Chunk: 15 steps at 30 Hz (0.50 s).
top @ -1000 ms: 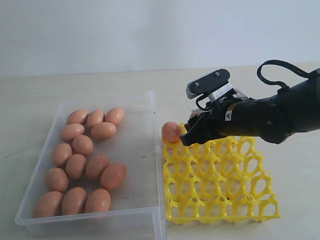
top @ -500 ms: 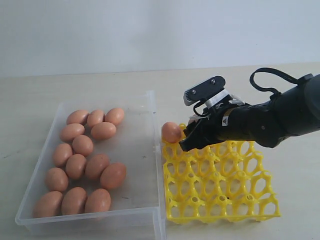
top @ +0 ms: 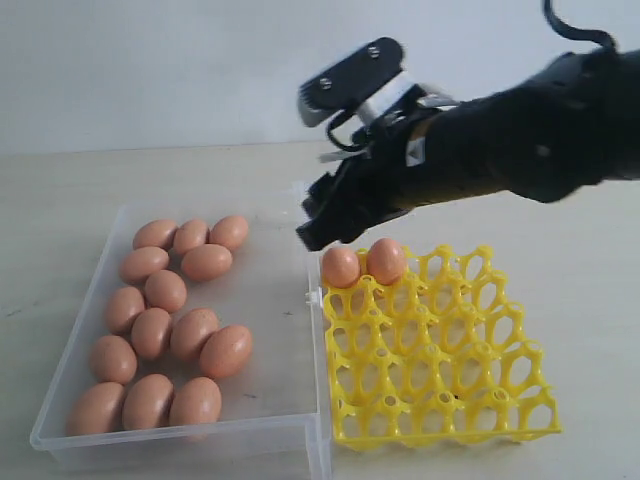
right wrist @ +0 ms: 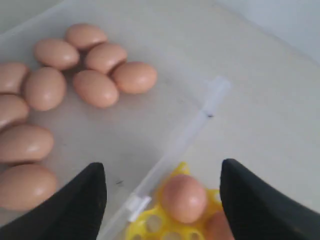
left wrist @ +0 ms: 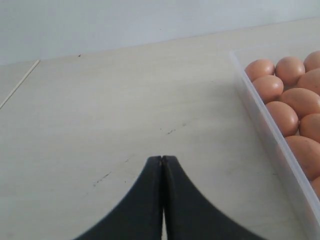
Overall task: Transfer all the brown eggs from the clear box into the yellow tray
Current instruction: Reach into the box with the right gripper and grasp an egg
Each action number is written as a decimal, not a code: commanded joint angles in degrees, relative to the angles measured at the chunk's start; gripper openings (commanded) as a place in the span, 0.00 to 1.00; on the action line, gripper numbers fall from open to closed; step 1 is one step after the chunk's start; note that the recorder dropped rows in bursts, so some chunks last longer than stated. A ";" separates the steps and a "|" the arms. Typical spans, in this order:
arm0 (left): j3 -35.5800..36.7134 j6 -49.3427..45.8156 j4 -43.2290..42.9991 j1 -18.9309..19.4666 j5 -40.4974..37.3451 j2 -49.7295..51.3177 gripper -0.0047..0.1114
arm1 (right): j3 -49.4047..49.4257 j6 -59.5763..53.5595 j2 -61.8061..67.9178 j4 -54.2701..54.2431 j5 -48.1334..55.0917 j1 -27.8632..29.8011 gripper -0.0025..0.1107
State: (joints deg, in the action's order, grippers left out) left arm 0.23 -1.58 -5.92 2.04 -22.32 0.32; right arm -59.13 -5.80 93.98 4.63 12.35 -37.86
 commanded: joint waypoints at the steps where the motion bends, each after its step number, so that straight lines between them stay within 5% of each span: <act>1: -0.23 0.27 0.14 -0.33 0.52 -0.32 0.04 | -15.23 6.38 10.33 -6.58 16.97 -6.23 0.57; 8: -0.23 0.27 0.14 -0.33 0.52 -0.32 0.04 | -37.16 7.16 26.51 -12.20 32.55 -10.40 0.57; 15: -0.23 0.27 0.14 -0.33 0.52 -0.32 0.04 | -44.08 8.88 33.63 -11.95 36.23 -10.50 0.59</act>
State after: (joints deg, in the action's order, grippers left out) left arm 0.23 -1.58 -5.92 2.04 -22.32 0.32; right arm -101.52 1.96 126.24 -7.64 47.02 -48.29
